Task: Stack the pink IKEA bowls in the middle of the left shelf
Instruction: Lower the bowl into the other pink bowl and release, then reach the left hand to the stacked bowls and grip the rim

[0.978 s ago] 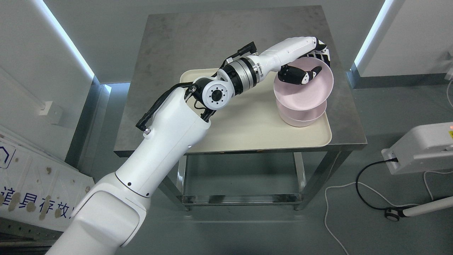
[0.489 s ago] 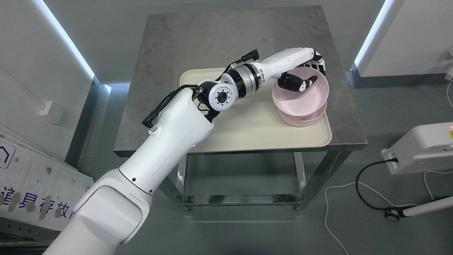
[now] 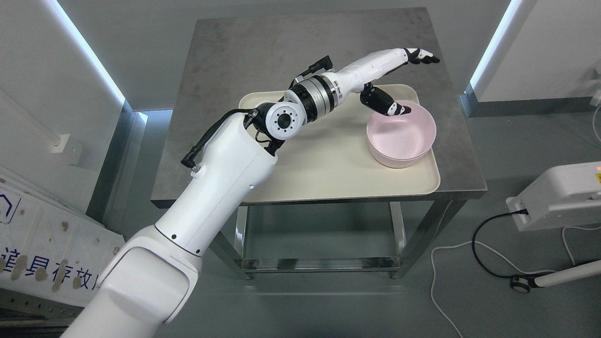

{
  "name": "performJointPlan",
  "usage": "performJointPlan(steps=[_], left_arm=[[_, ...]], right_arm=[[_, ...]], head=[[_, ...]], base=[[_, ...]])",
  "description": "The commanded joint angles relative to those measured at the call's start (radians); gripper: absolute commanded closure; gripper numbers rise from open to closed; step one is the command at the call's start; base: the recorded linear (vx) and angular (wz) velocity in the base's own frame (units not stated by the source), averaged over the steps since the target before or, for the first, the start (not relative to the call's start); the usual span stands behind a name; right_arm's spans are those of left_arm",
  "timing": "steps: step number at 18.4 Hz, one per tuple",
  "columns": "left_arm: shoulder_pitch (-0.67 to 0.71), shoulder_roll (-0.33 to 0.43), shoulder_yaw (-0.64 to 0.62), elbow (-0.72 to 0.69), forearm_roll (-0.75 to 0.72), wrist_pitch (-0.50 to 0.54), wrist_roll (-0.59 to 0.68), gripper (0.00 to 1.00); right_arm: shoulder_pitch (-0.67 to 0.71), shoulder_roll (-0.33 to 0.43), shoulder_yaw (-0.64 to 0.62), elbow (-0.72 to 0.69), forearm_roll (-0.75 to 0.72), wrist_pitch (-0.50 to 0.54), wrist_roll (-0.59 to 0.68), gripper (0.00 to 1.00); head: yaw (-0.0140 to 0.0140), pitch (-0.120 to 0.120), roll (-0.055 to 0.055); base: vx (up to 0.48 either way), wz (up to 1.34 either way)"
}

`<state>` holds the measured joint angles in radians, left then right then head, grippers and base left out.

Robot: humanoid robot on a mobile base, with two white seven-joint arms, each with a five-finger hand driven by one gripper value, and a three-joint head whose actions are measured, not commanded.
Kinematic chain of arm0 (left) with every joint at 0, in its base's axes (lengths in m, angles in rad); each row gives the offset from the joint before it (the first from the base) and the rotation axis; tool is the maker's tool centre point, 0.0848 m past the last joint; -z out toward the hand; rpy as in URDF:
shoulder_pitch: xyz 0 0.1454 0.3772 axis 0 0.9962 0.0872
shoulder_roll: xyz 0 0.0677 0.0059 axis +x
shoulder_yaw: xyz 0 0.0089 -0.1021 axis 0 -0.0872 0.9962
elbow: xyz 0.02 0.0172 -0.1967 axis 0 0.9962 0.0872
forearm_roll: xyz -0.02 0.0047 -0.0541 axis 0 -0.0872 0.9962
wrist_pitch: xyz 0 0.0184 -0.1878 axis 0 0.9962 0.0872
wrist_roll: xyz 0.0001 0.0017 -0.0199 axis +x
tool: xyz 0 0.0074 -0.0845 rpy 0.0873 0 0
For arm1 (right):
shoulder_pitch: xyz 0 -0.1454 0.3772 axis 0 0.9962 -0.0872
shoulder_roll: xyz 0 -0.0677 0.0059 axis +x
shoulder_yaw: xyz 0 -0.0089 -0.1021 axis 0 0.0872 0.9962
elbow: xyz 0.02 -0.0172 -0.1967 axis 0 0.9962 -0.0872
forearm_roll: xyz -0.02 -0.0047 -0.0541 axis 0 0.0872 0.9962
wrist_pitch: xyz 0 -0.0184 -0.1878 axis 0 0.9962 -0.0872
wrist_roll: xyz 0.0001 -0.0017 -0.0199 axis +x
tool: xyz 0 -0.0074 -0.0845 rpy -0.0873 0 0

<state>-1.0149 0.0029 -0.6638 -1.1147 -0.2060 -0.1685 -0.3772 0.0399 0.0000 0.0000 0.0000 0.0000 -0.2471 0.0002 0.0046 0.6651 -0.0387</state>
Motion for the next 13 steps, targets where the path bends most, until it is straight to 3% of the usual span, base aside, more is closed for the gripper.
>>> performJointPlan(steps=[1,3,5,8,13], left_arm=[[0.145,0.015,0.219,-0.170,0.223,-0.162,-0.031,0.20],[0.252,0.015,0.182,-0.272,0.212,-0.223,-0.133,0.18],[0.288,0.015,0.123,-0.286,0.160,-0.227,-0.178,0.18],[0.277,0.015,0.081,-0.278,-0.046,-0.157,-0.178,0.19],[0.243,0.015,0.075,-0.277,-0.212,-0.004,-0.190,0.20]], right_arm=[[0.000,-0.017,-0.005,-0.017,-0.002,0.000,0.000,0.00],[0.000,-0.017,-0.005,-0.017,-0.002,0.000,0.000,0.00],[0.000,-0.017,-0.005,-0.017,-0.002,0.000,0.000,0.00],[0.000,-0.017,-0.005,-0.017,-0.002,0.000,0.000,0.00],[0.000,-0.017,-0.005,-0.017,-0.002,0.000,0.000,0.00]], head=[[0.0000,0.000,0.000],[0.0000,0.000,0.000],[0.0000,0.000,0.000],[0.0000,0.000,0.000],[0.0000,0.000,0.000]], base=[[0.000,0.00],[0.000,0.00],[0.000,0.00],[0.000,0.00],[0.000,0.00]])
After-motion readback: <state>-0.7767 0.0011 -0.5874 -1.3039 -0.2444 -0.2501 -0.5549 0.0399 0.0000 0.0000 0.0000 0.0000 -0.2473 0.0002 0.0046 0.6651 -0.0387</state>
